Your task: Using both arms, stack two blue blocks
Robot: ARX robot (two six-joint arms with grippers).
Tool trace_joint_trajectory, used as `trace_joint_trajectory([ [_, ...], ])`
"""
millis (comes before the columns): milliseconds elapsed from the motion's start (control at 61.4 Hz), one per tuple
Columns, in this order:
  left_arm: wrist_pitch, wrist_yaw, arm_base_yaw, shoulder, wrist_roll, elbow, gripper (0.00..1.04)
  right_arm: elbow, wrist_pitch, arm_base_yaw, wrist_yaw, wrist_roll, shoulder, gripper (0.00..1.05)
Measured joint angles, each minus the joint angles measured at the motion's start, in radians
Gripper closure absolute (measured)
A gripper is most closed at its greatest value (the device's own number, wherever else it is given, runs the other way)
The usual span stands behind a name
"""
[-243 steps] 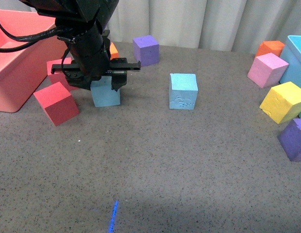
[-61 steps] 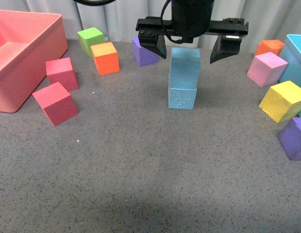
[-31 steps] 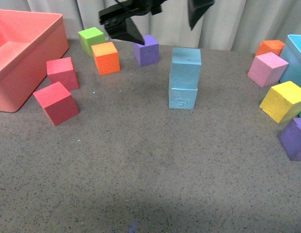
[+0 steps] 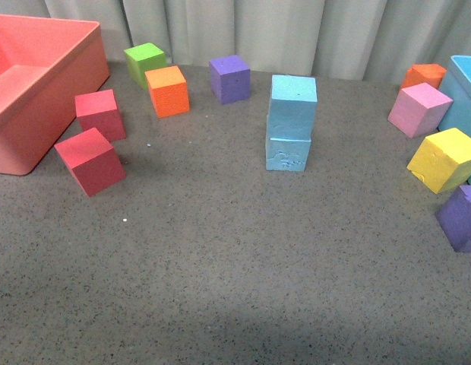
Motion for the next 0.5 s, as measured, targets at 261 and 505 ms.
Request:
trace_joint_trajectory([
  [261,0.038,0.098,0.09,-0.257,0.019,-0.324,1.01,0.0,0.0,0.0,0.0,0.0,0.0,0.1],
  [505,0.048,0.15,0.145,-0.409,0.022,-0.502,1.01,0.0,0.0,0.0,0.0,0.0,0.0,0.1],
])
